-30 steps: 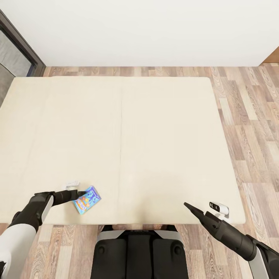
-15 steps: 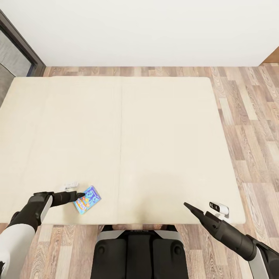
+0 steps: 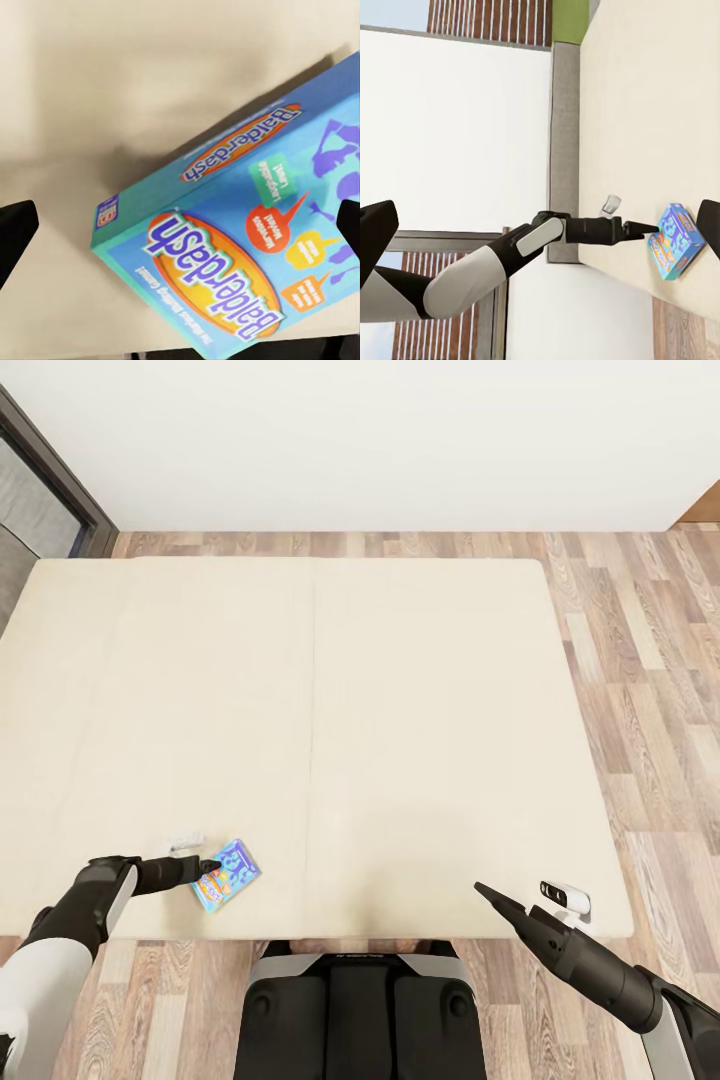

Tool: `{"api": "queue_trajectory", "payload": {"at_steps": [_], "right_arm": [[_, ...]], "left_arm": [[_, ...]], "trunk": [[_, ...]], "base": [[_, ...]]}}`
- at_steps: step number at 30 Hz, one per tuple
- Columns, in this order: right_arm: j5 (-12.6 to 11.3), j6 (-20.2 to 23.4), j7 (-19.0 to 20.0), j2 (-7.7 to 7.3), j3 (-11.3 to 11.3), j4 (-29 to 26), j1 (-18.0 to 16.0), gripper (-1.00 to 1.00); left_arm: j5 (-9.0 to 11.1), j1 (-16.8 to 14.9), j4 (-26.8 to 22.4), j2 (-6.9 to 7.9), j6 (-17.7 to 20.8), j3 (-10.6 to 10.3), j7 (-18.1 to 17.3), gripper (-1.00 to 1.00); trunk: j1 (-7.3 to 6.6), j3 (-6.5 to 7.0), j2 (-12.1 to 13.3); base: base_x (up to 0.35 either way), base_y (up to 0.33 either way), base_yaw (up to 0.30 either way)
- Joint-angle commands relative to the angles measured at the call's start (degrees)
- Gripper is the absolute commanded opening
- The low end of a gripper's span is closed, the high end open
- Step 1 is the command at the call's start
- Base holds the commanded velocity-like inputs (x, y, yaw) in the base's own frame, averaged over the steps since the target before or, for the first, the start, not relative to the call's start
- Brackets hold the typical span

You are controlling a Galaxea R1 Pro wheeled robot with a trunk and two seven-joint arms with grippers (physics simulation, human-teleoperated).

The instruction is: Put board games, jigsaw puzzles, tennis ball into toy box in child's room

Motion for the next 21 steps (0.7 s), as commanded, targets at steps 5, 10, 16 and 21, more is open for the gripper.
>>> {"api": "queue_trajectory", "payload": {"at_steps": [5, 10, 16, 21], "right_arm": [[-0.17, 0.48, 0.06, -0.01, -0.02, -0.01, -0.02, 1.0], [-0.17, 0.48, 0.06, -0.01, -0.03, -0.01, -0.02, 1.0], [-0.17, 0.5, 0.06, -0.01, -0.07, -0.01, -0.02, 1.0], [-0.17, 0.55, 0.06, -0.01, -0.07, -0.01, -0.02, 1.0]], "left_arm": [[-0.45, -0.02, -0.02, -0.09, 0.58, 0.29, -0.54, 1.0], [-0.43, -0.02, 0.0, -0.17, 0.78, 0.29, -0.62, 1.0], [-0.39, -0.02, 0.11, -0.19, 0.82, 0.29, -1.18, 1.0], [-0.41, -0.02, 0.86, -0.15, 0.87, 0.29, -3.32, 1.0]], "trunk": [[0.03, -0.06, -0.09], [0.03, -0.06, -0.09], [0.03, -0.06, -0.09], [0.03, -0.06, -0.09]], "base": [[0.0, 0.0, 0.0], [0.0, 0.0, 0.0], [0.0, 0.0, 0.0], [0.0, 0.0, 0.0]]}}
